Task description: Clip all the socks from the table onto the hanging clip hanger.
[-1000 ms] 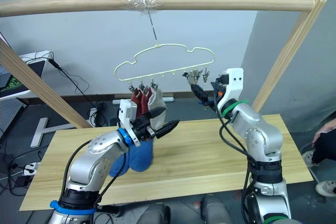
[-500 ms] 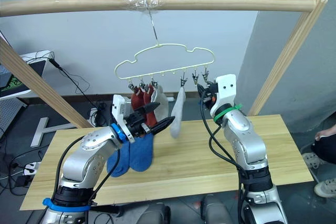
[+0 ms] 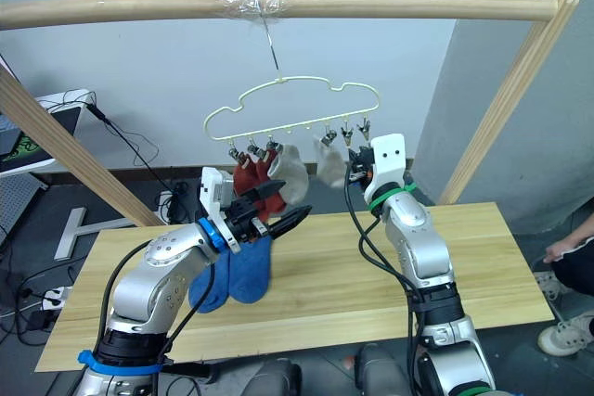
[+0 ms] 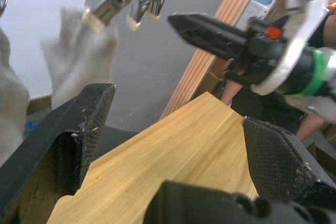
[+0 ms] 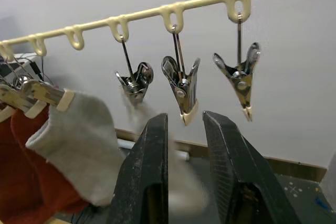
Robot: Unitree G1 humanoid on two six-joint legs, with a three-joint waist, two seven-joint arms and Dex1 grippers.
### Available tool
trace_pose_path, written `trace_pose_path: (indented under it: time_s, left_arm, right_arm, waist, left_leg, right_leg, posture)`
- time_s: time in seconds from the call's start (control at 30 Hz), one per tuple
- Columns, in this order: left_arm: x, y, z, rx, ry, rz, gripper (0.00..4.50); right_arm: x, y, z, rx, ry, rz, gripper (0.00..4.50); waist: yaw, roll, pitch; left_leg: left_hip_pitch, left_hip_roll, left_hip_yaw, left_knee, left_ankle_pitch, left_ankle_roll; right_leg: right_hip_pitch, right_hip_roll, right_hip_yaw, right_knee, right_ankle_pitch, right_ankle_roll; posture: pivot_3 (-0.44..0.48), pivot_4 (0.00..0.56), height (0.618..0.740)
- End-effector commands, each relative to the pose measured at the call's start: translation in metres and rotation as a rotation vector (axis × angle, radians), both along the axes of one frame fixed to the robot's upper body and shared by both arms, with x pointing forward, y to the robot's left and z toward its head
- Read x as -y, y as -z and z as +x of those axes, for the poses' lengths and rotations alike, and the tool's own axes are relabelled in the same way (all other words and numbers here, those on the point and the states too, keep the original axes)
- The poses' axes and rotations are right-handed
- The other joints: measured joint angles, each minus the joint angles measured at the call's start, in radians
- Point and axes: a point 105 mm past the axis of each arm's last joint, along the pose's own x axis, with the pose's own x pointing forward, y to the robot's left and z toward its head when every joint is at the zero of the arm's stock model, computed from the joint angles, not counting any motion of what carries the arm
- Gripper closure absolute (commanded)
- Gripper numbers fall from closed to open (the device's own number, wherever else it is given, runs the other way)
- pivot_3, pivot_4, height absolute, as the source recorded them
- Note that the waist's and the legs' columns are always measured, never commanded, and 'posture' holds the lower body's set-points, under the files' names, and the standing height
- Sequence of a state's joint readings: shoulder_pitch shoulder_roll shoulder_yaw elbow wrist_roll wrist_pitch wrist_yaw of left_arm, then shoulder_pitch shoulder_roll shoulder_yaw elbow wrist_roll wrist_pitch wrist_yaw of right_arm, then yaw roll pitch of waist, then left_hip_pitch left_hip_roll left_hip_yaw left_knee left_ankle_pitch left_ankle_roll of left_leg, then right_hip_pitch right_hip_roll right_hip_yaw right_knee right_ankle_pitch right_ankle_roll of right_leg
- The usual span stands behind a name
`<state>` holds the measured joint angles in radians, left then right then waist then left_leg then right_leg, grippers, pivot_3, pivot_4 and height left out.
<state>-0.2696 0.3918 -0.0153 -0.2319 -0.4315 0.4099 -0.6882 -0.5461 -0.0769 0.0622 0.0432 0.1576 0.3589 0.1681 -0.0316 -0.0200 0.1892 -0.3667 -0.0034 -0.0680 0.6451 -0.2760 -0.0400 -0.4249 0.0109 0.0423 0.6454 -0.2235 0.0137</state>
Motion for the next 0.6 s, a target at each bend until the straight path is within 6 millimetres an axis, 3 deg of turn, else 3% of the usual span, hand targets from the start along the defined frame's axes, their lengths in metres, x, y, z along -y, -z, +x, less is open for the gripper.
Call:
trace_pose_path:
  time_s: [0.03, 0.17, 0.27, 0.33, 0.6]
  left_arm:
    - [0.0009, -0.0145, -0.0029, 0.054, 0.012, -0.008, 0.00]
    - [0.0001, -0.0145, -0.0025, 0.055, 0.009, -0.006, 0.00]
    - [0.0004, -0.0146, -0.0026, 0.055, 0.008, -0.007, 0.00]
    - [0.0005, -0.0146, -0.0021, 0.055, 0.007, -0.007, 0.00]
    - [0.0007, -0.0149, -0.0014, 0.056, 0.008, -0.008, 0.00]
  right_arm:
    - [-0.0043, -0.0162, 0.0021, 0.064, -0.018, 0.021, 3.42]
    - [-0.0048, -0.0167, 0.0040, 0.069, -0.018, 0.024, 3.42]
    - [-0.0062, -0.0177, 0.0052, 0.075, -0.011, 0.022, 2.90]
    - [-0.0071, -0.0171, 0.0061, 0.074, -0.007, 0.018, 2.28]
    - [-0.0100, -0.0187, 0.0095, 0.079, -0.009, 0.020, 2.28]
  waist:
    - [0.000, 0.000, 0.000]
    - [0.001, 0.000, 0.000]
    - [0.001, 0.000, 0.000]
    - [0.001, 0.000, 0.000]
    - [0.000, 0.000, 0.000]
  left_leg:
    - [0.000, 0.000, 0.000, 0.000, 0.000, 0.000]
    - [0.000, 0.000, 0.000, 0.000, 0.000, 0.000]
    - [0.000, 0.000, 0.000, 0.000, 0.000, 0.000]
    - [0.000, 0.000, 0.000, 0.000, 0.000, 0.000]
    - [0.000, 0.000, 0.000, 0.000, 0.000, 0.000]
  right_leg:
    - [0.000, 0.000, 0.000, 0.000, 0.000, 0.000]
    - [0.000, 0.000, 0.000, 0.000, 0.000, 0.000]
    - [0.000, 0.000, 0.000, 0.000, 0.000, 0.000]
    - [0.000, 0.000, 0.000, 0.000, 0.000, 0.000]
    - [0.000, 0.000, 0.000, 0.001, 0.000, 0.000]
  posture:
    - [0.044, 0.146, 0.740]
    - [0.047, 0.147, 0.740]
    - [0.049, 0.149, 0.740]
    - [0.048, 0.150, 0.740]
    - [0.047, 0.151, 0.740]
